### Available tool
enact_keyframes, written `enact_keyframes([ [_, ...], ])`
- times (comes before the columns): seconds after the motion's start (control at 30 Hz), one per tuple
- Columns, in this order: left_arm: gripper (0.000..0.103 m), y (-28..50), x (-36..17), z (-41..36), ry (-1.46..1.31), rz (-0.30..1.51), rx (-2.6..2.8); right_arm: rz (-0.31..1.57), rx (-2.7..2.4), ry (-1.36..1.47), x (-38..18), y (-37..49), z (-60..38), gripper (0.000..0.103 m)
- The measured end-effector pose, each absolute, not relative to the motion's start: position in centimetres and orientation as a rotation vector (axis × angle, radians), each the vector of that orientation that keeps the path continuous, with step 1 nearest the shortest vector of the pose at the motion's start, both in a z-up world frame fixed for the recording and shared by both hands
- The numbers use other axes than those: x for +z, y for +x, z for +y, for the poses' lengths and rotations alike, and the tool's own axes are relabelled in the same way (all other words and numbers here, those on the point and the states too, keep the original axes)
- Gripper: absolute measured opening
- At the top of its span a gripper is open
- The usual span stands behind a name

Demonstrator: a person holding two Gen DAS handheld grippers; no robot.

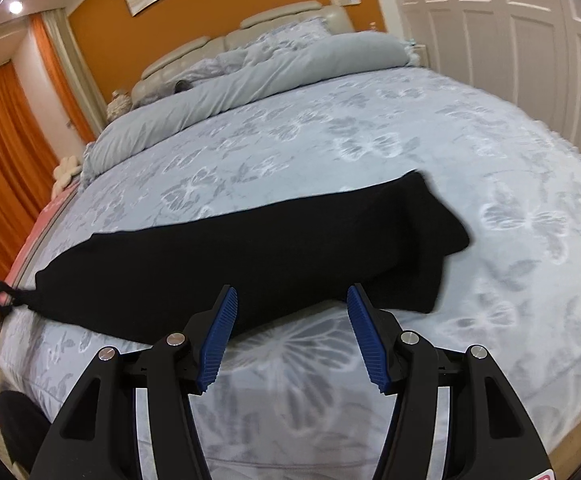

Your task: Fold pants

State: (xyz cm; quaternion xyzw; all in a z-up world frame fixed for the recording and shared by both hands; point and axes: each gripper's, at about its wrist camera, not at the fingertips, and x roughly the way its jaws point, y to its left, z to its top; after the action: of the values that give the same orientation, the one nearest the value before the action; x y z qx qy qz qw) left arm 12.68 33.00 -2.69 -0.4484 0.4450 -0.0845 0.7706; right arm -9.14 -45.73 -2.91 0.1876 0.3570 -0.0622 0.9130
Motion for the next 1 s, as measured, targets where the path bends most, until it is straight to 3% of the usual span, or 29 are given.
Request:
enact_keyframes([
  [0.1, 0.007, 13.2, 0.5, 32.6, -0.827, 0.907, -0.19, 0.752, -0.199, 0.413, -3.4, -10.3, -47.9, 0.059],
  [0.2, 0.006, 14.4, -5.4, 33.1, -0.806, 1.076, -0.042, 0.78, -0.246, 0.531, -5.6, -10.9, -50.5, 0.06],
  [0.3, 0.007, 13.8, -9.7, 33.9, -0.893, 1.116, -0.004, 0.787, -0.23, 0.582, -6.4, -10.3, -51.3, 0.061],
  [0.47, 0.009, 13.3, -10.4, 34.1, -0.946, 1.061, -0.008, 0.74, -0.2, 0.575, -3.5, -8.0, -50.9, 0.07],
  [0.5, 0.009, 13.5, -10.6, 34.0, -0.927, 1.07, -0.001, 0.739, -0.197, 0.58, -2.9, -7.3, -50.6, 0.078],
  [0.53, 0.009, 13.8, -10.4, 33.9, -0.907, 1.074, 0.006, 0.758, -0.211, 0.581, -2.6, -6.5, -50.3, 0.083],
  [0.67, 0.009, 13.8, -10.0, 33.3, -0.846, 1.083, 0.028, 0.981, -0.359, 0.559, -5.3, -1.3, -49.3, 0.084],
  [0.7, 0.01, 13.9, -9.9, 33.2, -0.839, 1.082, 0.031, 1.025, -0.411, 0.53, -6.3, -0.2, -49.3, 0.07],
  [0.77, 0.01, 14.7, -9.9, 33.2, -0.842, 1.087, 0.032, 1.049, -0.446, 0.527, -7.7, 0.9, -49.6, 0.007],
  [0.83, 0.01, 15.0, -9.9, 33.3, -0.853, 1.093, 0.027, 0.968, -0.39, 0.61, -6.8, 1.1, -50.2, 0.006],
  [0.93, 0.01, 15.6, -9.7, 33.5, -0.837, 1.099, 0.011, 0.663, -0.222, 0.641, 0.2, -1.8, -50.2, 0.006],
  [1.0, 0.01, 15.8, -9.9, 33.5, -0.821, 1.108, 0.001, 0.577, -0.162, 0.621, 2.0, -3.8, -50.8, 0.006],
])
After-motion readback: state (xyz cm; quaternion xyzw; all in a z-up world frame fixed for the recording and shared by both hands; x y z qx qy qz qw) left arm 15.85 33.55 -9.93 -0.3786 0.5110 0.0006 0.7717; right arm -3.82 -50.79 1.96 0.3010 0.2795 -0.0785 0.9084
